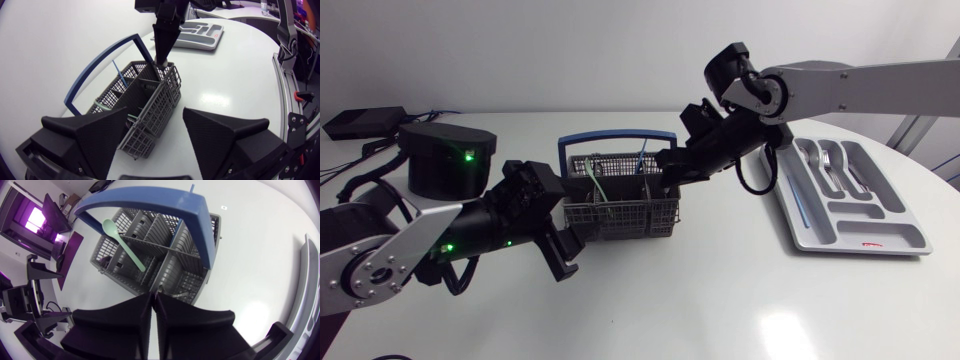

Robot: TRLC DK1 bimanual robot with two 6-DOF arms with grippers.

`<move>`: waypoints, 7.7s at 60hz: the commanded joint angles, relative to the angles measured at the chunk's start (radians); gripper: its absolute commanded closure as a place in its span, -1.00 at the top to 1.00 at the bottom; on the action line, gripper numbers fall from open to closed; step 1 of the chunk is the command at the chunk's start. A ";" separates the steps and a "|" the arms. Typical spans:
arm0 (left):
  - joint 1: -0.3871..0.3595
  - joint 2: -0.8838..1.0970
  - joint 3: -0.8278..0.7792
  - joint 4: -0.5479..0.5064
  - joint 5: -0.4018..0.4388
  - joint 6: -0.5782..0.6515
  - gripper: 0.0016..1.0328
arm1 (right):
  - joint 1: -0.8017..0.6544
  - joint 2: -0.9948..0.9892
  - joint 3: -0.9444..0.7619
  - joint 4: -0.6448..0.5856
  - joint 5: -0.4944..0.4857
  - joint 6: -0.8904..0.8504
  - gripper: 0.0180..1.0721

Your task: Unload the cutlery basket into the drawer organizer.

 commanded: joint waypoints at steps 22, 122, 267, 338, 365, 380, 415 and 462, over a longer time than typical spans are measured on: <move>-0.010 -0.003 -0.025 0.003 -0.016 0.020 0.50 | -0.078 -0.209 0.022 -0.118 -0.202 -0.013 -0.86; 0.033 -0.111 0.009 -0.097 -0.057 0.017 0.51 | -0.934 -0.061 -0.410 0.300 0.440 -0.568 -0.79; 0.134 0.473 0.570 -0.528 -0.054 -0.282 -0.93 | -0.614 -0.578 -0.553 0.063 0.516 -0.449 0.91; -0.007 0.037 0.411 -0.587 0.557 -0.259 -0.93 | -0.041 -0.860 -0.668 0.122 0.098 -0.521 0.91; -0.125 0.131 0.432 -0.627 0.633 -0.186 -0.93 | 0.187 -0.805 -0.720 0.303 0.007 -0.650 0.78; -0.126 0.149 0.453 -0.655 0.652 -0.171 -0.93 | 0.215 -0.780 -0.738 0.328 -0.054 -0.699 0.18; -0.128 0.175 0.470 -0.658 0.658 -0.163 -0.93 | 0.270 -0.777 -0.737 0.328 -0.070 -0.673 -0.49; -0.079 0.117 0.503 -0.656 0.659 -0.178 0.17 | 0.285 -0.734 -0.768 0.331 -0.011 -0.636 -0.89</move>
